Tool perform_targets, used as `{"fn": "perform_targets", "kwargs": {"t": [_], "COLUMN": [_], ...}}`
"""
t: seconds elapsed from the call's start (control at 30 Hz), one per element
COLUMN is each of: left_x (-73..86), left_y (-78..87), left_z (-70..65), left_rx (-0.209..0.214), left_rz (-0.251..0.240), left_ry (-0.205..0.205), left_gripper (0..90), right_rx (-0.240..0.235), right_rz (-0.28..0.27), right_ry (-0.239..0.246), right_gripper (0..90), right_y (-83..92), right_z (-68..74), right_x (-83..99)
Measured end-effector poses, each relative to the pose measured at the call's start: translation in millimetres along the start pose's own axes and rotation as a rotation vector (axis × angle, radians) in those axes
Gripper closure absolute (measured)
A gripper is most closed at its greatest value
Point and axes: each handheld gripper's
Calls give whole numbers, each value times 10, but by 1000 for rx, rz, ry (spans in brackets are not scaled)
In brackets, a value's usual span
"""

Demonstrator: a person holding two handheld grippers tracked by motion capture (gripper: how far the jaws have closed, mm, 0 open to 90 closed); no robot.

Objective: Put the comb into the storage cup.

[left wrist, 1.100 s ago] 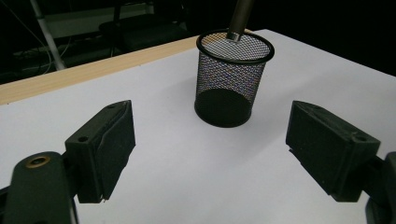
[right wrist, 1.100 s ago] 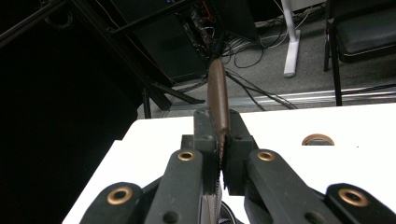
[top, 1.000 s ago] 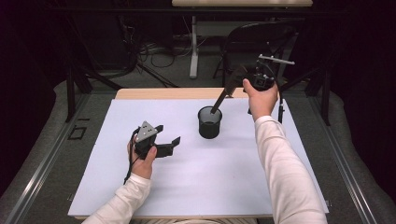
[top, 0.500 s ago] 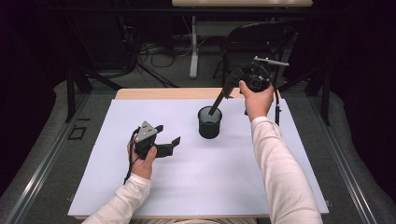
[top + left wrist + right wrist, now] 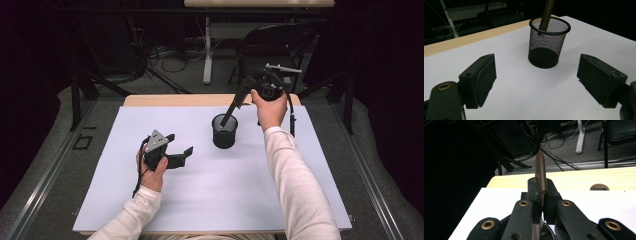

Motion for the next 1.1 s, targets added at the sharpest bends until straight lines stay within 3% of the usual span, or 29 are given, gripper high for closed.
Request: {"fn": "perform_targets", "kwargs": {"t": [0.27,1.1], "left_x": [0,2], "left_y": [3,1], "left_z": [2,4], "left_rx": [0,0], "left_rz": [-1,0], "left_ry": [1,0], "left_gripper": [161,161], "right_rx": [-7,-11], "right_rz": [16,81], "right_ry": [16,21], "right_gripper": [870,870], "right_y": [-55,-249], "right_z": [52,-16], "right_x": [55,327]}}
Point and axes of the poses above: each handheld gripper's, and its own axes: y roughly backward along the jaws, x roughly out of its underside, z roughly to its left, and after that the axes turned 14 degrees about x, right-handed
